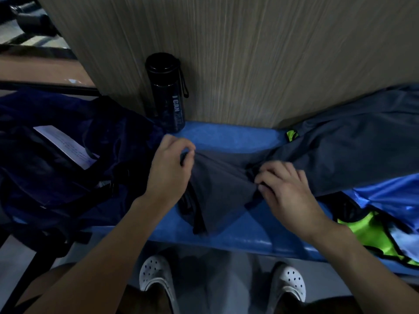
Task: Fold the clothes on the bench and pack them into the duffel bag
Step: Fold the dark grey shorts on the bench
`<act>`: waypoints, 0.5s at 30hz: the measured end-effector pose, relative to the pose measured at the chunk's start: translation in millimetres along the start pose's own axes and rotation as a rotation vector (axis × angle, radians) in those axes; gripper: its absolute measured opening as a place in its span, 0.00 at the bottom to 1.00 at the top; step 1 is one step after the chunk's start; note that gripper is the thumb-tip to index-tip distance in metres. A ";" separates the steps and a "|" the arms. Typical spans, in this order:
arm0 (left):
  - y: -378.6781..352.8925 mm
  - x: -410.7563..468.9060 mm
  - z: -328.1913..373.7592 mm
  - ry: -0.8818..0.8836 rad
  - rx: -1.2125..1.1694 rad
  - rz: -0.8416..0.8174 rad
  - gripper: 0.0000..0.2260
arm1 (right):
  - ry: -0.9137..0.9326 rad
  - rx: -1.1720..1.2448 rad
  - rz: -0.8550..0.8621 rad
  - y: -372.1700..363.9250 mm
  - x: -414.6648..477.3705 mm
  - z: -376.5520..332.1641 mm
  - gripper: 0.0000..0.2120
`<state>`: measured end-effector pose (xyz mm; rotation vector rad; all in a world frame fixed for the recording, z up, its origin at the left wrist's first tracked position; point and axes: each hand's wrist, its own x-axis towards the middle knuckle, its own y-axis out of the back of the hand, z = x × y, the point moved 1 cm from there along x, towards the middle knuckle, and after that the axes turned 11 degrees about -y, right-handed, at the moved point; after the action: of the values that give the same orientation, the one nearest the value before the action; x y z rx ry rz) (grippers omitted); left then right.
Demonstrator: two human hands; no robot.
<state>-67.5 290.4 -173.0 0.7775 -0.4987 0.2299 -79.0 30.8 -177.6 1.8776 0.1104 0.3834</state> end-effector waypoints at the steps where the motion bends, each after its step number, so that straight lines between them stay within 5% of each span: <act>1: 0.7 0.8 0.4 0.006 0.005 0.023 0.06 | -0.023 0.026 0.060 3.0 1.1 -1.0 0.08; 5: -1.9 -6.6 5.9 0.003 0.154 -0.123 0.04 | -0.111 -0.093 -0.082 -4.8 -4.4 14.2 0.09; 8: -4.0 -20.5 17.9 0.128 0.053 -0.500 0.16 | -0.098 -0.166 -0.189 -15.7 -9.9 23.7 0.14; 10: -7.2 -30.4 23.9 0.030 0.187 -0.766 0.19 | -0.092 -0.136 -0.184 -15.9 -7.0 22.7 0.07; 12: -12.0 -34.3 20.8 -0.075 0.259 -0.796 0.15 | -0.082 -0.127 -0.170 -15.6 -4.9 23.5 0.02; 15: -11.4 -31.4 16.2 -0.138 0.200 -0.592 0.04 | -0.079 -0.095 -0.102 -10.7 -7.9 23.0 0.02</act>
<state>-95.8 270.3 -186.1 1.1064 -0.3576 -0.3306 -78.0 11.5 -195.9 1.7834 0.1318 0.2404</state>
